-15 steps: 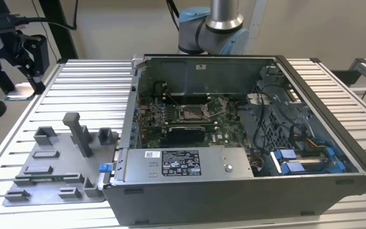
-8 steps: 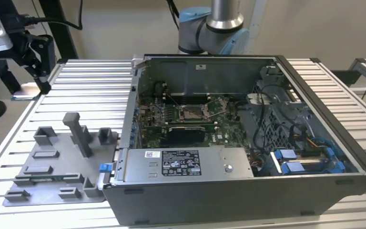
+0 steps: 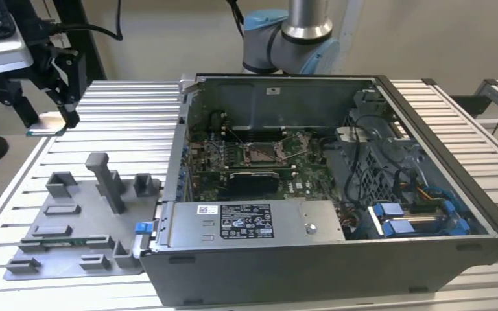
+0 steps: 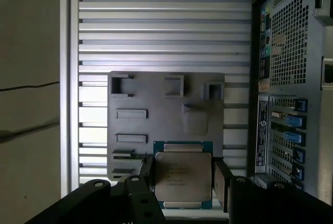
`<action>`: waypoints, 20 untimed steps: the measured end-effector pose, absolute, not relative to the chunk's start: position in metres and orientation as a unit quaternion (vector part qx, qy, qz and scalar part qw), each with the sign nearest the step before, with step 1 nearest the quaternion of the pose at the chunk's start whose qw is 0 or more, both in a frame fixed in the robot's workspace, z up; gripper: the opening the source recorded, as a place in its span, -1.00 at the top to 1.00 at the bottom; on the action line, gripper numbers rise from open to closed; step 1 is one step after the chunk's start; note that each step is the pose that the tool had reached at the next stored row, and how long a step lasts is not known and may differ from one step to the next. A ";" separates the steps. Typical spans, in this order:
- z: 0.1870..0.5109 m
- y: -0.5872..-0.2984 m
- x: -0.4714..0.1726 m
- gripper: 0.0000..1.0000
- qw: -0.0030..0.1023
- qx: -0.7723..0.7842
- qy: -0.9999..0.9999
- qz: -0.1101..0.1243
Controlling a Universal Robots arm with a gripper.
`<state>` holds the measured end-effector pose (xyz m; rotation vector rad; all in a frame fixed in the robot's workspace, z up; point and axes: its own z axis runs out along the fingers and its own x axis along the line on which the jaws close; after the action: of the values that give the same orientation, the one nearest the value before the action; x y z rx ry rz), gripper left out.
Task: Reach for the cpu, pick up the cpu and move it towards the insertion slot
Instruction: 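Pick up the cpu and move it towards the insertion slot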
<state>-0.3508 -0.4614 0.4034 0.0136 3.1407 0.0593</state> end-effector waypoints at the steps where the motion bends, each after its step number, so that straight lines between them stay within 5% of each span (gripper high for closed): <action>1: 0.403 -0.461 -0.349 1.00 0.000 0.004 1.000 0.019; 20: 0.403 -0.461 -0.322 1.00 0.000 0.004 1.000 0.019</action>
<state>-0.3221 -0.4614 0.4034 0.0136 3.1407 0.0593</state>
